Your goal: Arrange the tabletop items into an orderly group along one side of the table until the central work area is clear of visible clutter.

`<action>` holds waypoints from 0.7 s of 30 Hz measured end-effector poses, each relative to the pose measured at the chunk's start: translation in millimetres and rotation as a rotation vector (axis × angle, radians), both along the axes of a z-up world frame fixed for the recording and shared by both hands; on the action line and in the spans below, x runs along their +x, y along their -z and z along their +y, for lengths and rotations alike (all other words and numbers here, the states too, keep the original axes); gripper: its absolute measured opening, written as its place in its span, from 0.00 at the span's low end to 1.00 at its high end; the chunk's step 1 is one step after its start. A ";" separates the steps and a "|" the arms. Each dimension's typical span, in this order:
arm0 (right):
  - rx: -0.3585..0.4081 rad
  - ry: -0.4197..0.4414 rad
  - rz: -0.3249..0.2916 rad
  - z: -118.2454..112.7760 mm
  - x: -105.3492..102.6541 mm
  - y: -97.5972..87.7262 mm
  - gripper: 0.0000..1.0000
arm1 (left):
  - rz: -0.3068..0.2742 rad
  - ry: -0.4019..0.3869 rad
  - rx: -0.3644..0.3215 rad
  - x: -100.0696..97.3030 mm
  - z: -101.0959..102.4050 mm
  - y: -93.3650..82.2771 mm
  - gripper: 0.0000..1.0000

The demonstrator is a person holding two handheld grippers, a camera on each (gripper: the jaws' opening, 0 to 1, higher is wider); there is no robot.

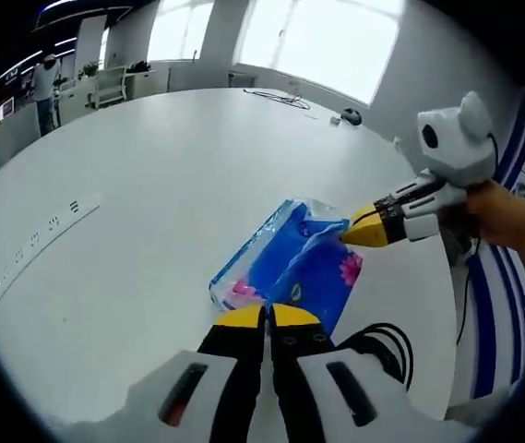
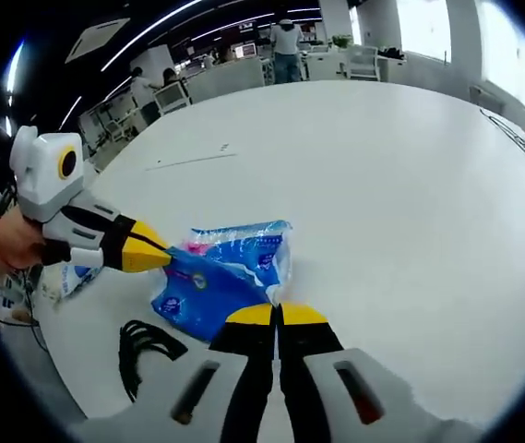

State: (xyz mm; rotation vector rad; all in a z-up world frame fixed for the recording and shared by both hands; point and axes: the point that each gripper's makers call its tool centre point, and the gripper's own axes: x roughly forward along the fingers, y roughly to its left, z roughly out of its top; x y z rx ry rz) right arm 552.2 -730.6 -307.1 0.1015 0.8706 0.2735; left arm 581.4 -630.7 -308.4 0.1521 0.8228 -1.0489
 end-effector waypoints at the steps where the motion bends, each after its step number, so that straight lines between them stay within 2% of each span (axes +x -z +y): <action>1: 0.002 0.001 0.003 0.5 -0.4 1.8 0.00 | 0.002 -0.001 0.001 -0.4 0.5 1.7 0.00; 8: 0.006 0.007 0.019 0.5 -2.6 9.1 0.00 | 0.009 0.004 0.013 -3.0 0.6 9.9 0.00; 21: -0.005 0.012 0.029 -1.7 -5.6 17.4 0.00 | 0.010 0.008 0.009 -4.1 0.9 11.9 0.04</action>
